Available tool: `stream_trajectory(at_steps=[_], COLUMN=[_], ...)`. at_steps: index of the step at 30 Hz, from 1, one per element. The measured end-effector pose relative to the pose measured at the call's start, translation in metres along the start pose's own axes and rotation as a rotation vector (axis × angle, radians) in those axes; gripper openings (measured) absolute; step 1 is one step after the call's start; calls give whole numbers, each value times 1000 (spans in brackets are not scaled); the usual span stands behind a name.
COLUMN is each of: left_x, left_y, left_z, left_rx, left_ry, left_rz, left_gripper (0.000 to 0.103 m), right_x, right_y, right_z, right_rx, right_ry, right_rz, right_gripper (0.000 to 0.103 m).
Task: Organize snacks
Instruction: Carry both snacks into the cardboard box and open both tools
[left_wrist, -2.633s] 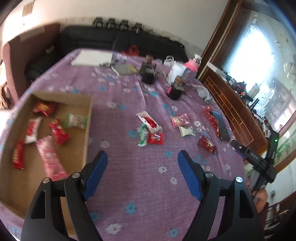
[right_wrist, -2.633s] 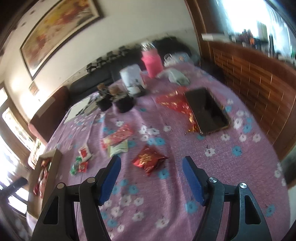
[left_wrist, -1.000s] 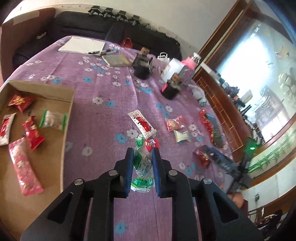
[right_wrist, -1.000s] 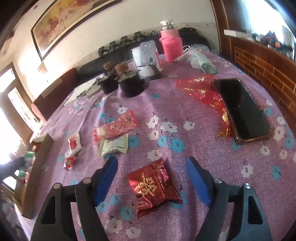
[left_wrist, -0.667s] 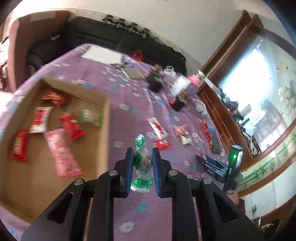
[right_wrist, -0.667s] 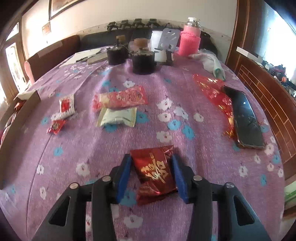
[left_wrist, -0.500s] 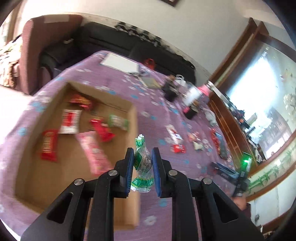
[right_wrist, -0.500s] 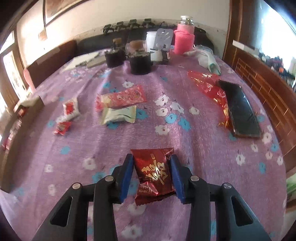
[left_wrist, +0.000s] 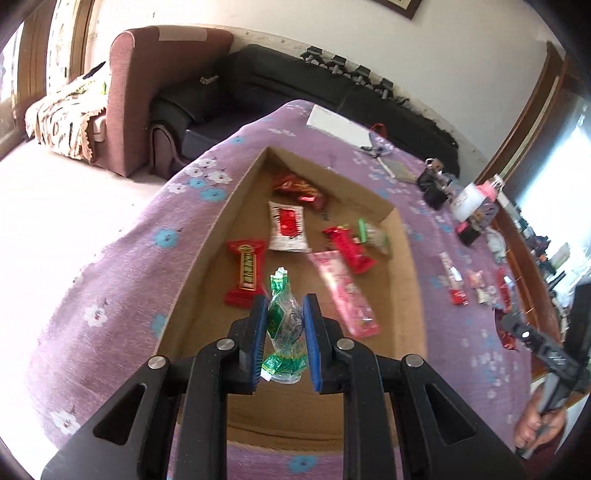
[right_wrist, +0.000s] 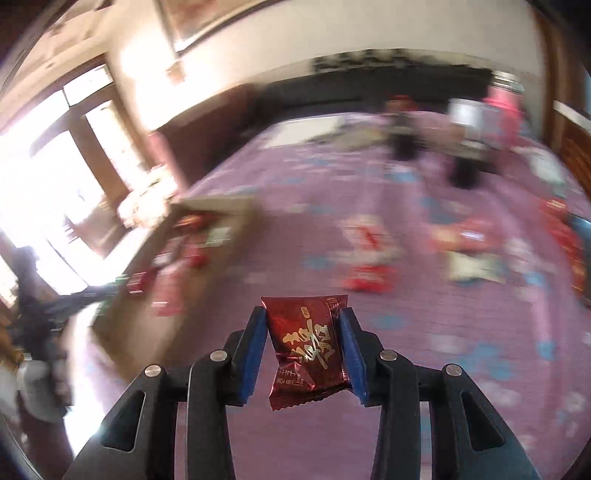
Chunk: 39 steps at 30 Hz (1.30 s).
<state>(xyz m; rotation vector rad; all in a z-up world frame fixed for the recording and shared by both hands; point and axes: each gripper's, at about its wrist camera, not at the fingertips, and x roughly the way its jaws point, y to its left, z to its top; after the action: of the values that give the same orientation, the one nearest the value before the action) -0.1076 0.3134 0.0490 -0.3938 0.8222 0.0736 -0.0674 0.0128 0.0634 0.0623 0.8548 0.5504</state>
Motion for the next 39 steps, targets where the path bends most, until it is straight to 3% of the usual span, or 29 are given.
stream_trajectory(at_steps=[7,13,16,17,21,26,29,39], left_x=[14,12,3,1,-17,-33,-38,-57], left_y=[5,13,13,13,13,-2,-16,-57], left_z=[1,1,0,0,-1,-4,-8,-21], left_rx=[21,0,4,5,-5,34,74,154], left_ry=[25,33,19,14,-48,-116,-133,-182], left_rz=[63,58,72,84,149,224,237,266], left_gripper=[17,17,19,24,65,65,66,66], right_x=[55,103,113,113,101,82,74,52], right_y=[103,146,152,153,151,142,136,115], right_z=[9,-3,-9,-10,-8,-5,-6,-19], right_rx=[-139,-203,-220,-226,-229,-218,-206,-173], right_ry=[82,167,164,154,99,50,38,13], right_rz=[108,123,112,101,90,77,82,79], right_gripper=[39,36,37,37,37,39,44,44])
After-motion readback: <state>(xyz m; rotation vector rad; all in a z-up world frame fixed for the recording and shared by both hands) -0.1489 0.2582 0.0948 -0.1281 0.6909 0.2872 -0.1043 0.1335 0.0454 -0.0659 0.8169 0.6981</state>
